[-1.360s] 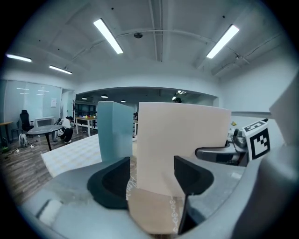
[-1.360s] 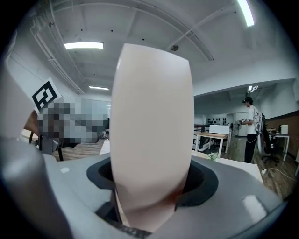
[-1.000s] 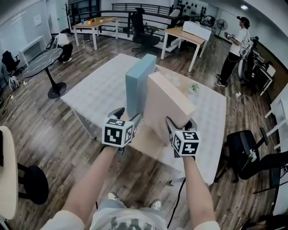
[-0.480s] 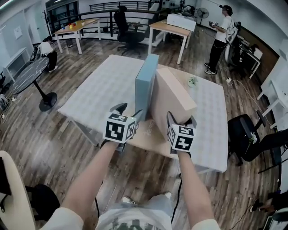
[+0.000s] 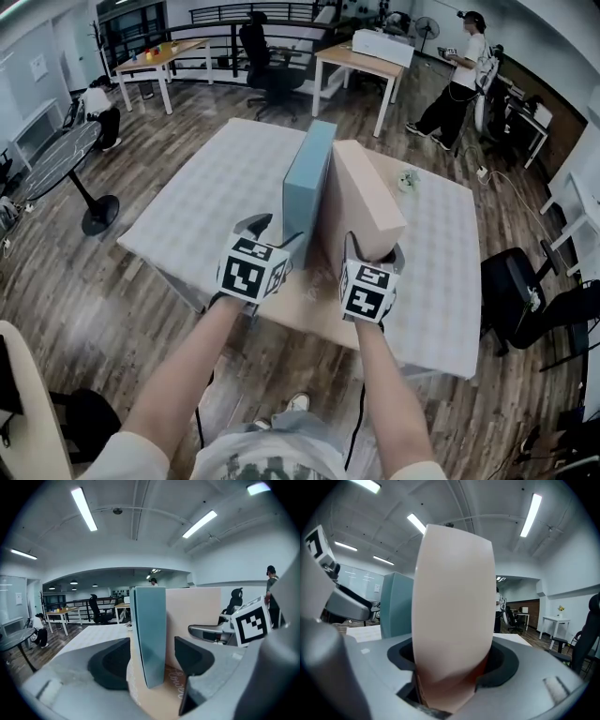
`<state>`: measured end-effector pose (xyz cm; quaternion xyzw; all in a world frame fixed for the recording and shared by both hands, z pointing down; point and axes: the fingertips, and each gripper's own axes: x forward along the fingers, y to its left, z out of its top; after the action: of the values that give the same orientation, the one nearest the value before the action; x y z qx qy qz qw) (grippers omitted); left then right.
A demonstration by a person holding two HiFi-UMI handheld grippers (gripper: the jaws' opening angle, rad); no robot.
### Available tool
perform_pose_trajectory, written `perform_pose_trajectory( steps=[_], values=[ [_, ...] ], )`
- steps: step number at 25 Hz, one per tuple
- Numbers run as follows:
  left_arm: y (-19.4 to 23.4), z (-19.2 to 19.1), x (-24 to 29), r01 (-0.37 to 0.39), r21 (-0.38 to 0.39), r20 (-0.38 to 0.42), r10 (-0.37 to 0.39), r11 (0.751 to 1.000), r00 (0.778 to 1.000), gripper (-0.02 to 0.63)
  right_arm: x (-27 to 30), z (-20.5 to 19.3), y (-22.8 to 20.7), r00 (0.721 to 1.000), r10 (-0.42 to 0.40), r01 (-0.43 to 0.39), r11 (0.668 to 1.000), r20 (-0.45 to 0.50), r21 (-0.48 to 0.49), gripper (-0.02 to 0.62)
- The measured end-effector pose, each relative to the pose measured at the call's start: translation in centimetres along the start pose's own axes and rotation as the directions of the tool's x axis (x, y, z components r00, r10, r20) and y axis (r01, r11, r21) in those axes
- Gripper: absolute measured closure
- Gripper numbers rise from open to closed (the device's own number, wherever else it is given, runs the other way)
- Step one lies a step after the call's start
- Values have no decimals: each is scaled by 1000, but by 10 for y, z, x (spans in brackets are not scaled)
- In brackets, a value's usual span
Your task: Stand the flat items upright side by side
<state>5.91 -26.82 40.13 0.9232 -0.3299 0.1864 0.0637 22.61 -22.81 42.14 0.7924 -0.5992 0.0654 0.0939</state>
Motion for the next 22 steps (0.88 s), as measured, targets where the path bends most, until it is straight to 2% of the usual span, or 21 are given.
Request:
perform_pose_trajectory(
  steps=[9, 14, 22],
  values=[
    [6, 12, 22, 26, 41, -16, -26, 999, 1000, 311, 40, 11, -4, 1000, -27, 27, 1000, 5, 9, 258],
    [3, 9, 28, 88, 58, -34, -86, 994, 996, 311, 51, 16, 2, 999, -49, 49, 998, 0, 29, 255],
    [3, 11, 30, 181, 79, -20, -180, 980, 983, 311, 56, 16, 14, 997, -75, 77, 995, -33, 64, 241]
  ],
)
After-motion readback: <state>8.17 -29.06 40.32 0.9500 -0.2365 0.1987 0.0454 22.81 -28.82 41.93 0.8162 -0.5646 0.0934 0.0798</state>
